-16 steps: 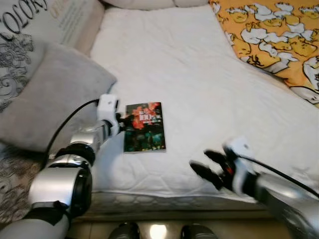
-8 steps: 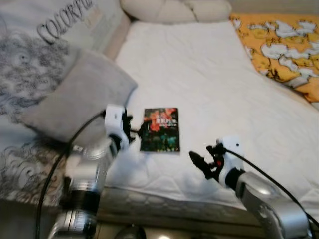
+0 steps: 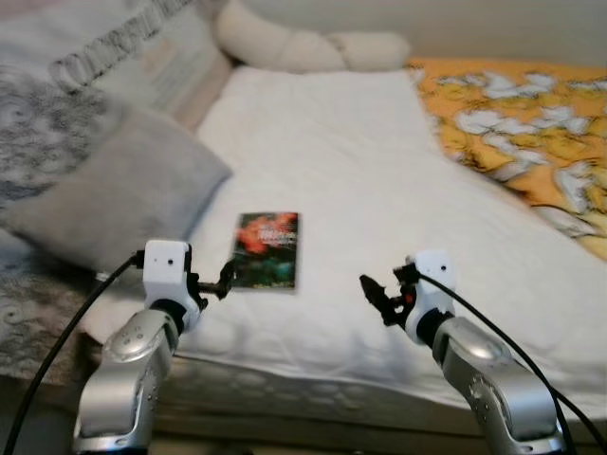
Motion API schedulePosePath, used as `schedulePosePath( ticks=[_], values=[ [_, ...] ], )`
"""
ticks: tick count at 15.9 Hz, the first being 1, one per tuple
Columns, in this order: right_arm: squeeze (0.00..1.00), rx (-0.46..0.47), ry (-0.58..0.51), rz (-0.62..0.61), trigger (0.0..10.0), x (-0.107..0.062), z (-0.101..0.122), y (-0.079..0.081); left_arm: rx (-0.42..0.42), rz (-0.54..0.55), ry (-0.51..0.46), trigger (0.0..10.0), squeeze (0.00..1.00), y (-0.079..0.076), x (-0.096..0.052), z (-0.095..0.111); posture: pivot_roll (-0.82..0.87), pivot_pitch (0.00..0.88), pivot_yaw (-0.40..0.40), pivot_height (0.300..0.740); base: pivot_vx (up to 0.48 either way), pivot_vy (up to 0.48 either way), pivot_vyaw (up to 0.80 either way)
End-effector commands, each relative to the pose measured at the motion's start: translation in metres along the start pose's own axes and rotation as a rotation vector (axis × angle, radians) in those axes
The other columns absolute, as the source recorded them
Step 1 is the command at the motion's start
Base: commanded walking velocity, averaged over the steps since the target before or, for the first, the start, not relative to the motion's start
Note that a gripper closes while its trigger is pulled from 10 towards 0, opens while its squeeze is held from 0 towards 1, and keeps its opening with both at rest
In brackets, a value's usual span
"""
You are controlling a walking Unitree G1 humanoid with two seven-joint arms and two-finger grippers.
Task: Clean up the room
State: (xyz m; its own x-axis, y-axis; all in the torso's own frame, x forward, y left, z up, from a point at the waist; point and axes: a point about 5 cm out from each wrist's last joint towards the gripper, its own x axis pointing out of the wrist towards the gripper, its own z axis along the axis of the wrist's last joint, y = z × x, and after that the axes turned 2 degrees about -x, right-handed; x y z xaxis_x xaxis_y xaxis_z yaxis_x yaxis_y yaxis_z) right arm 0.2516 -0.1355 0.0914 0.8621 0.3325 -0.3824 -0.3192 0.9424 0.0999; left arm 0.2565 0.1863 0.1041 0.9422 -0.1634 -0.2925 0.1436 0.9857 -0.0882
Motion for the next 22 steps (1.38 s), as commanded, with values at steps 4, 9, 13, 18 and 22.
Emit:
schedulePosePath(
  ticks=[4, 9, 13, 18, 22],
  values=[
    [0.00, -0.011, -0.001, -0.023, 10.0, 0.010, 0.003, 0.004, 0.019, 0.042, 0.002, 10.0, 1.00, 0.003, 0.000, 0.008, -0.05, 0.000, 0.001, 0.740, 0.000, -0.425, 0.00],
    [0.00, 0.005, 0.003, -0.061, 10.0, 0.007, 0.000, -0.003, 0.027, 0.020, 0.006, 10.0, 1.00, -0.010, 0.002, 0.007, -0.04, 0.000, -0.021, 0.740, 0.000, -0.415, 0.00],
    [0.00, 0.001, -0.012, -0.066, 10.0, 0.006, 0.000, -0.004, 0.035, 0.017, 0.016, 10.0, 1.00, -0.013, 0.000, 0.004, -0.05, 0.000, -0.017, 0.740, 0.000, -0.412, 0.00],
    [0.00, 0.001, -0.015, -0.073, 10.0, 0.005, 0.000, -0.004, 0.042, 0.021, 0.027, 10.0, 1.00, -0.010, -0.001, 0.001, -0.06, 0.000, -0.013, 0.740, 0.000, -0.409, 0.00],
    [0.00, 0.002, -0.016, -0.078, 10.0, 0.006, 0.000, -0.005, 0.068, 0.008, 0.037, 10.0, 1.00, -0.013, -0.001, 0.000, -0.06, 0.000, -0.014, 0.740, 0.000, -0.407, 0.00]
  ],
)
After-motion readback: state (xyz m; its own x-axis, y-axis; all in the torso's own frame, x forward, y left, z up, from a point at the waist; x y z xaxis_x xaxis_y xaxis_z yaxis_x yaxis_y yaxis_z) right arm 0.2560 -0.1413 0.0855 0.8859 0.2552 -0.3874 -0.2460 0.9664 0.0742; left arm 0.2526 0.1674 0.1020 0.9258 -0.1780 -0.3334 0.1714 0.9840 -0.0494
